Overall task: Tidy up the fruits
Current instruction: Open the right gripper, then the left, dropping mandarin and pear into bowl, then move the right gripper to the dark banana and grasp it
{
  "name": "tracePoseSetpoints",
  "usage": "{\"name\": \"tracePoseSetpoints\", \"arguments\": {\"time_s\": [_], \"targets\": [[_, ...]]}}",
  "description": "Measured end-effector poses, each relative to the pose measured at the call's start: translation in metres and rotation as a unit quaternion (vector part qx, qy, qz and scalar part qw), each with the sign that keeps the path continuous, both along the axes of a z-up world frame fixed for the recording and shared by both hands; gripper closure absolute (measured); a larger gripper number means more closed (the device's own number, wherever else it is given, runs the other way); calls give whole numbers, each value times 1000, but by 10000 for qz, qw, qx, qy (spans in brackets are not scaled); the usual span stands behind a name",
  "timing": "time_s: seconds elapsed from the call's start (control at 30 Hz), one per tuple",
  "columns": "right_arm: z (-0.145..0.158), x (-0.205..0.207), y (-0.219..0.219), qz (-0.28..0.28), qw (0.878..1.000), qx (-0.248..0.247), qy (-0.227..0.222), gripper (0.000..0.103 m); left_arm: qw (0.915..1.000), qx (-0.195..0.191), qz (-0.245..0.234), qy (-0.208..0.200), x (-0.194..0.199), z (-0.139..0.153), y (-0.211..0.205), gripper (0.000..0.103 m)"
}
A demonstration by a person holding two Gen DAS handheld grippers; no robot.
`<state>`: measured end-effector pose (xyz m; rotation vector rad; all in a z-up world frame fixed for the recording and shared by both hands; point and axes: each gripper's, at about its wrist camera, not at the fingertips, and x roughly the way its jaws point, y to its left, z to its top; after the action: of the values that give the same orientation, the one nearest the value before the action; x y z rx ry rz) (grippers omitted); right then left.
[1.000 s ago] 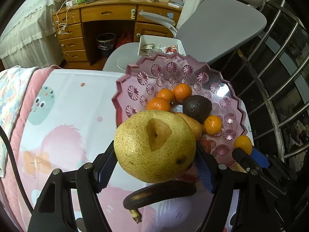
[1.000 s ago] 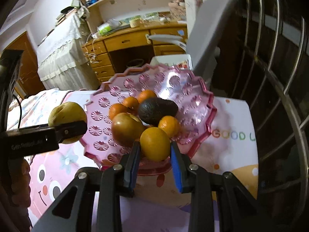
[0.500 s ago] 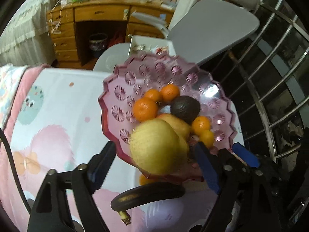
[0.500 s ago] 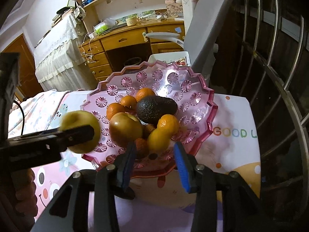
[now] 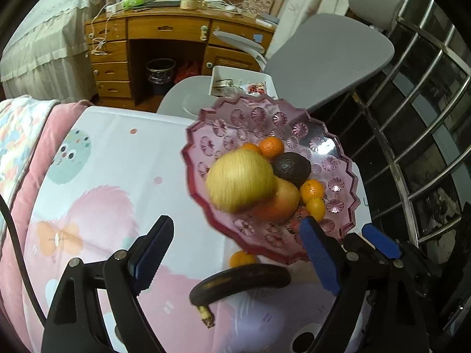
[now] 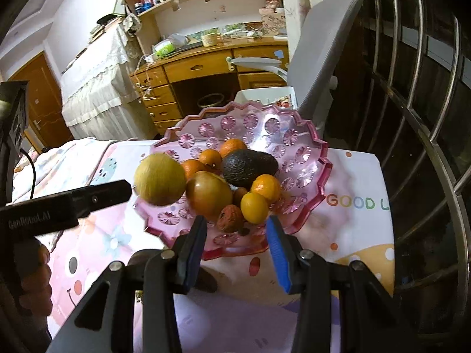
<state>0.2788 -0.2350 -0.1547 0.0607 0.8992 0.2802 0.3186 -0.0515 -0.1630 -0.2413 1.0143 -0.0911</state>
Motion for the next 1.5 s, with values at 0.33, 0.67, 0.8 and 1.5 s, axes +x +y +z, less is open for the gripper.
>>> {"name": "tracePoseSetpoints", "arguments": {"time_s": [0.33, 0.67, 0.8, 1.5], "targets": [[-8, -23, 26, 819, 9964, -207, -57, 54, 9989, 32, 407, 223, -33, -9, 41, 15], [-35, -37, 58, 1614, 9837, -792, 52, 47, 9964, 56, 604, 588, -57, -36, 59, 15], [-49, -40, 73, 1862, 9758, -1146, 4, 46, 9959, 12, 629, 646, -63, -42, 61, 15], [-91, -40, 97, 2251, 9549, -1819, -668, 47, 9922, -588, 285, 1058, -23, -77, 52, 15]]}}
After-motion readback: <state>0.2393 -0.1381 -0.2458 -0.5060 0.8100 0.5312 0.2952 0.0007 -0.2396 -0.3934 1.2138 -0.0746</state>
